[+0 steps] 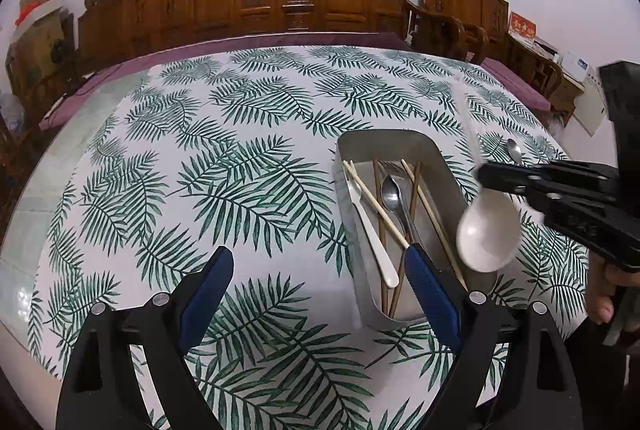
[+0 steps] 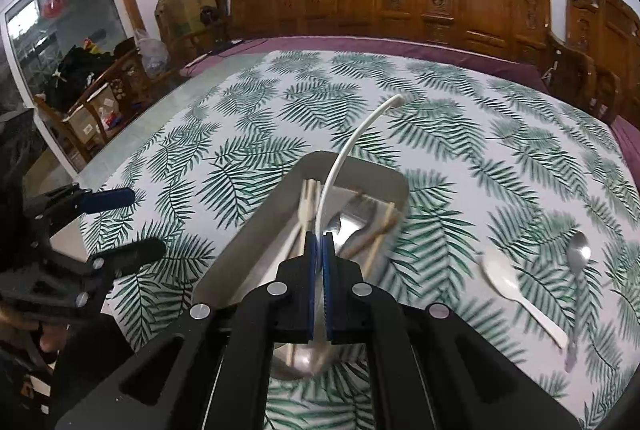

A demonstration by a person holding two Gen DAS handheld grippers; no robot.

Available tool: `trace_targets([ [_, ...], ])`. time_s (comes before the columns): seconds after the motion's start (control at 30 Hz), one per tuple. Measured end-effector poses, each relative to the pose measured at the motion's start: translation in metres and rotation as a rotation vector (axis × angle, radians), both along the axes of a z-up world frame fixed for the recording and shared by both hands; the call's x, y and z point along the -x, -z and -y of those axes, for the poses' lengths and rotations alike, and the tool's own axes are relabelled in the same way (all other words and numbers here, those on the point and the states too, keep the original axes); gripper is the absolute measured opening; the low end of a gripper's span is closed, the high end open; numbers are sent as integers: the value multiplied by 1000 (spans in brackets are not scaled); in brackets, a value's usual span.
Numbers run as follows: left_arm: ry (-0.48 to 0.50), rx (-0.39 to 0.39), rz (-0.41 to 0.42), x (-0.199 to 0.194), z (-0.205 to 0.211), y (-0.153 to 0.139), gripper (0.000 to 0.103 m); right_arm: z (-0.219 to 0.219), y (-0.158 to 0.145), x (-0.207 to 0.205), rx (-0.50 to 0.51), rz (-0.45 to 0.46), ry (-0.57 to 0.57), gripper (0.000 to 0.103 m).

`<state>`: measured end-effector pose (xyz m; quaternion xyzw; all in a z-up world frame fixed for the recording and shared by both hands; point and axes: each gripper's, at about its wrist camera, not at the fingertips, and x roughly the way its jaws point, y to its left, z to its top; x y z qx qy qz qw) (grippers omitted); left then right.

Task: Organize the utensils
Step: 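Lower the white plastic spoon into the tray with the right gripper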

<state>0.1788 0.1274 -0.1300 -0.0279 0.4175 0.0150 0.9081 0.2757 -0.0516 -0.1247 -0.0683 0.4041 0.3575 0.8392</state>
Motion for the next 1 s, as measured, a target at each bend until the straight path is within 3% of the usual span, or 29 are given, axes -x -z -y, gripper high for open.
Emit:
trace_targets([
  [0.33,13,2,3,4,5,0,84,-36,28,-17,-30,-105,-57,4],
  [0.6,17,5,-2,3,6,0,84,-41,50,-29,-44,-180,-59,4],
  [1.0,23,12,-1,2,13,0,84,-26,51,-26,-29,-158,-67,8],
])
